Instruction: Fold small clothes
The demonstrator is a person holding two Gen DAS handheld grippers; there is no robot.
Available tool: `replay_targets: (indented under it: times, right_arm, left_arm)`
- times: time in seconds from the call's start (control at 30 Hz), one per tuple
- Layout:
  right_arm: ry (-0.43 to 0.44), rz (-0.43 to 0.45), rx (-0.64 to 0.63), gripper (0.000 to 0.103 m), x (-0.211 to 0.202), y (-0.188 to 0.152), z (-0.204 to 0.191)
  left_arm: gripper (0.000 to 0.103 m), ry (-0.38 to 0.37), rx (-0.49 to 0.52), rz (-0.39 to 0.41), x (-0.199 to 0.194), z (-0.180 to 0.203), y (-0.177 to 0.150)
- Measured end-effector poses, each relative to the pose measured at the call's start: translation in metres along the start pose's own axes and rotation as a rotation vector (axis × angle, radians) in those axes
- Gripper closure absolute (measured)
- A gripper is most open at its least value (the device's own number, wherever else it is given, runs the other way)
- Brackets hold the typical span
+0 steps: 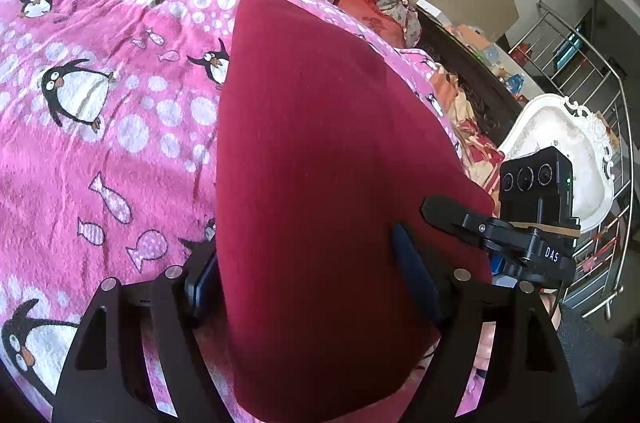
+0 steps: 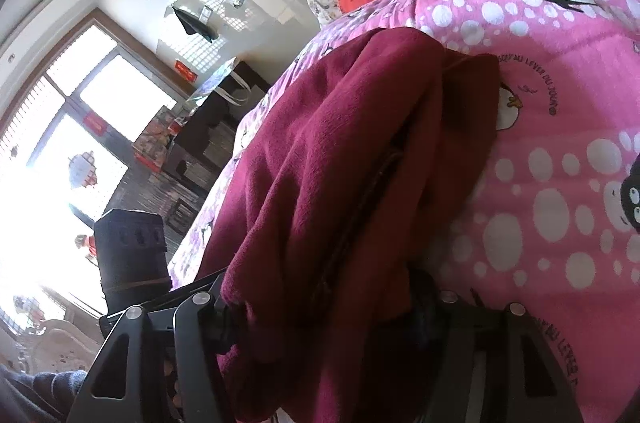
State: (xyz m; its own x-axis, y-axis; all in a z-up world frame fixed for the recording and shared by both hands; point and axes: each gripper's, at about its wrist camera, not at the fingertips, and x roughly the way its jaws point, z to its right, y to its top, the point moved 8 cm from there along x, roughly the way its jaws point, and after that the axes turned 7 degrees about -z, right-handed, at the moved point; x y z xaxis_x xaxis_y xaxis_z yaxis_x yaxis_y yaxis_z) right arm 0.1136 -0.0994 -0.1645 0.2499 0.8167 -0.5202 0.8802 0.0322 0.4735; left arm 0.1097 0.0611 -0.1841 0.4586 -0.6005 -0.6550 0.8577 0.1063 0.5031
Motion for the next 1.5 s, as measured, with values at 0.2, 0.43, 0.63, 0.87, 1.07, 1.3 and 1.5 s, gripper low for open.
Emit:
replay_targets:
  times: [0.2, 0.43, 0.63, 0.87, 1.07, 1.3, 1.5]
  right_arm:
    - [-0.081, -0.016, -0.049, 0.036, 0.005, -0.005, 0.001]
    - [-0.093, 0.003, -0.051, 0.036, 0.006, -0.005, 0.003]
    - [-0.105, 0.032, -0.044, 0.036, -0.001, -0.007, 0.004]
    - [-0.127, -0.01, -0.008, 0.033, -0.017, -0.013, 0.011]
    - [-0.217, 0.048, -0.055, 0.033, -0.071, -0.02, 0.011]
    - [-0.31, 0.149, -0.264, 0.046, -0.096, 0.012, -0.047]
    - [-0.45, -0.061, -0.478, 0.092, -0.025, 0.012, -0.07]
  left_arm:
    - [0.018, 0.054, 0.049, -0.007, 0.005, 0.009, 0.0]
    - [0.017, 0.084, 0.045, 0.004, 0.006, 0.013, 0.0]
    - [0.016, 0.086, 0.03, 0.005, 0.009, 0.012, 0.004]
    - [0.016, 0.091, 0.044, -0.037, 0.002, 0.009, -0.001]
    - [0.016, 0.182, 0.018, 0.087, -0.064, -0.017, 0.002]
    - [0.035, 0.048, 0.098, 0.11, -0.065, 0.032, 0.011]
    - [0.042, 0.126, 0.146, 0.032, -0.024, 0.037, -0.009]
